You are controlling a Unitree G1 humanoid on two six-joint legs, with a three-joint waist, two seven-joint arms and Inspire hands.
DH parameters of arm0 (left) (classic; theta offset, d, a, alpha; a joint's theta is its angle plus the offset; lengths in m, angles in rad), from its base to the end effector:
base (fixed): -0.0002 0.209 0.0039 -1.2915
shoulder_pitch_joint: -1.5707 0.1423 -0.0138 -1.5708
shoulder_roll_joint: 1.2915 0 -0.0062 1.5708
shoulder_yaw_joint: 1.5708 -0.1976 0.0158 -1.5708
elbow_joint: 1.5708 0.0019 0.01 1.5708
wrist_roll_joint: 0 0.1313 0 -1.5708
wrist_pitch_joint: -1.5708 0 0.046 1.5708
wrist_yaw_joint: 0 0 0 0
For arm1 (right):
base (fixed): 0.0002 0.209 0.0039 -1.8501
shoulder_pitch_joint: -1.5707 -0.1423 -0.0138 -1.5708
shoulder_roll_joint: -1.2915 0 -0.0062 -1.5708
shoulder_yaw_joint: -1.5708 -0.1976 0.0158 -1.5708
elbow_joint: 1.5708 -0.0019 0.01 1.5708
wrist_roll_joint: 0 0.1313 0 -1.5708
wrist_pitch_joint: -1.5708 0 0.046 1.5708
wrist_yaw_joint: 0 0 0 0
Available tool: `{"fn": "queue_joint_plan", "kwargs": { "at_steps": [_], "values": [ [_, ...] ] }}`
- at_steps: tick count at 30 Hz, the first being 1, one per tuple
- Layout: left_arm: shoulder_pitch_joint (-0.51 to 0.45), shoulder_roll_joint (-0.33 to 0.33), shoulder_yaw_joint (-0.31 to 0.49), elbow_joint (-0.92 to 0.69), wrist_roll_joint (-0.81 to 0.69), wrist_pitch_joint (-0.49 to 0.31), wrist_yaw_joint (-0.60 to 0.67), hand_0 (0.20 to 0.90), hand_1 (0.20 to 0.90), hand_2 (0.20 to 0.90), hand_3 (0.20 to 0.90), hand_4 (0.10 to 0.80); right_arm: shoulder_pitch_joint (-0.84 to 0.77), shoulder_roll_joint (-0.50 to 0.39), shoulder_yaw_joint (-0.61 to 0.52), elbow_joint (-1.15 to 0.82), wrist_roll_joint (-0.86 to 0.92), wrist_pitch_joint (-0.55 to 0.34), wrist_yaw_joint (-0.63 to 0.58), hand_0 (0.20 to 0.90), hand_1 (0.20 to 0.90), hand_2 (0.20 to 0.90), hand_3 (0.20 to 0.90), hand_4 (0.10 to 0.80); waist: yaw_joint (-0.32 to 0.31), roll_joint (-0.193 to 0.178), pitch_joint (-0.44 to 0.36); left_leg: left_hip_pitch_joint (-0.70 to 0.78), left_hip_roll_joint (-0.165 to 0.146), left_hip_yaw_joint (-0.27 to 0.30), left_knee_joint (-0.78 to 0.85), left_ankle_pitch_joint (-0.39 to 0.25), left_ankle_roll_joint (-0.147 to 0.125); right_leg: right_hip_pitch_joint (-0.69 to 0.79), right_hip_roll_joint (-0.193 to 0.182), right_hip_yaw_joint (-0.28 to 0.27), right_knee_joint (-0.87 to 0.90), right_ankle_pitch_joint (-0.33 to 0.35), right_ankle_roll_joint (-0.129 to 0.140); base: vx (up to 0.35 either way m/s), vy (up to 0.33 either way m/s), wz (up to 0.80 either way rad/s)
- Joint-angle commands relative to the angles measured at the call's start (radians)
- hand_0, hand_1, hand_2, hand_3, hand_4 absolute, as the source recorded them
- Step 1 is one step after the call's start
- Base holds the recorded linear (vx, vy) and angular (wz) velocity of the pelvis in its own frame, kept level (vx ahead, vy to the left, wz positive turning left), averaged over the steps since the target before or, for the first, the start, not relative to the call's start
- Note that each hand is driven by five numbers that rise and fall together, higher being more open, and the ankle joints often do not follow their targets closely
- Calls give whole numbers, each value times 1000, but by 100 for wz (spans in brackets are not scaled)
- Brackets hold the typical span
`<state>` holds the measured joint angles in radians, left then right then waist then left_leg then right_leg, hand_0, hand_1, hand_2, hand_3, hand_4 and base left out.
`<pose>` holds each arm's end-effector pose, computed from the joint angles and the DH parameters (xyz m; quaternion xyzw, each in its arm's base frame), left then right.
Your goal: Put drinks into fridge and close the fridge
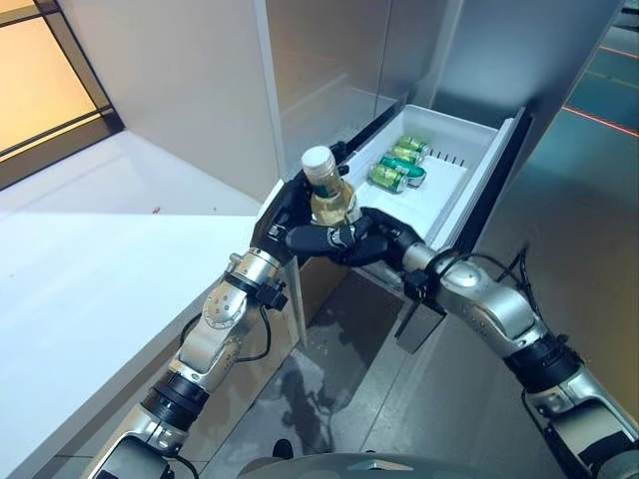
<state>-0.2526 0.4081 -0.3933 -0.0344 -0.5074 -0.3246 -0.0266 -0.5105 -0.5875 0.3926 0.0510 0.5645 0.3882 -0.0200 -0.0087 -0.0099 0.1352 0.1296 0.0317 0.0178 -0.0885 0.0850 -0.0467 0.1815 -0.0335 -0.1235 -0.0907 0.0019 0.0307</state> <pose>0.2297 0.1476 0.0879 -0.0598 -0.2036 -0.2270 0.9505 0.2783 -0.1762 0.1140 -0.1009 0.0721 0.1840 0.9751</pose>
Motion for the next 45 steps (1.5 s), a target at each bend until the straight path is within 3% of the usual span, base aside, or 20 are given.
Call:
{"fn": "queue_joint_plan", "kwargs": {
  "at_steps": [1,7,12,14,20,23,29,35,39,45],
  "values": [
    [-127,-17,21,-47,-17,-121,49,900,900,900,900,800,-268,-54,-207,13,-22,-148,-118,300,300,300,200,100,14,-34,-60,26,-76,38,48,-155,65,-40,52,-30,98,-79,-2,30,-19,6],
    [-43,-22,14,-16,-224,23,-49,900,900,900,900,800,-388,-210,-220,210,-59,-191,-176,300,300,300,200,100,43,-43,-57,20,-79,22,68,-164,62,-36,51,-43,111,-87,-7,50,-22,12],
    [76,10,-42,11,-331,132,-172,900,900,900,900,800,-486,-324,-188,442,-52,-229,-147,300,300,300,200,100,79,-50,-46,10,-82,3,81,-163,56,-32,47,-69,116,-91,-11,61,-21,11],
    [102,16,-54,20,-342,160,-200,900,900,900,900,800,-503,-339,-176,495,-57,-238,-137,300,300,300,200,100,88,-49,-43,8,-81,-1,83,-162,54,-30,46,-77,117,-93,-12,67,-6,11],
    [220,68,-135,113,-355,363,-339,900,900,900,900,800,-586,-373,-101,736,-109,-251,-148,300,300,300,200,100,143,-34,-8,-38,-79,-29,111,-150,41,-49,32,-125,131,-100,-20,64,-2,16],
    [224,88,-166,184,-356,385,-380,900,900,900,900,800,-645,-390,-63,814,-127,-244,-160,300,300,300,200,100,158,-19,26,-97,-78,-43,128,-138,38,-98,26,-136,146,-98,-23,-115,-3,27],
    [212,102,-186,369,-299,304,-429,900,900,900,900,800,-728,-421,-3,923,-174,-196,-159,300,300,300,200,100,171,10,137,-200,-71,-59,141,-110,41,-205,29,-140,180,-88,-35,-144,-38,20],
    [211,77,-140,531,-233,212,-423,900,900,900,900,800,-708,-434,37,976,-328,-56,-67,300,300,300,200,100,168,18,214,-240,-62,-49,141,-97,45,-256,33,-130,197,-78,-40,-33,-30,5],
    [199,78,-99,570,-217,221,-396,900,900,900,900,800,-696,-445,73,1007,-471,46,46,300,300,300,200,100,166,16,247,-256,-59,-37,141,-91,47,-275,34,-125,199,-69,-38,-8,-4,0],
    [169,96,-43,614,-202,240,-376,900,900,900,900,800,-686,-449,120,1033,-592,109,137,300,300,300,200,100,170,16,293,-284,-65,-30,156,-87,53,-302,30,-126,211,-59,-35,-13,-3,-1]
  ]
}}
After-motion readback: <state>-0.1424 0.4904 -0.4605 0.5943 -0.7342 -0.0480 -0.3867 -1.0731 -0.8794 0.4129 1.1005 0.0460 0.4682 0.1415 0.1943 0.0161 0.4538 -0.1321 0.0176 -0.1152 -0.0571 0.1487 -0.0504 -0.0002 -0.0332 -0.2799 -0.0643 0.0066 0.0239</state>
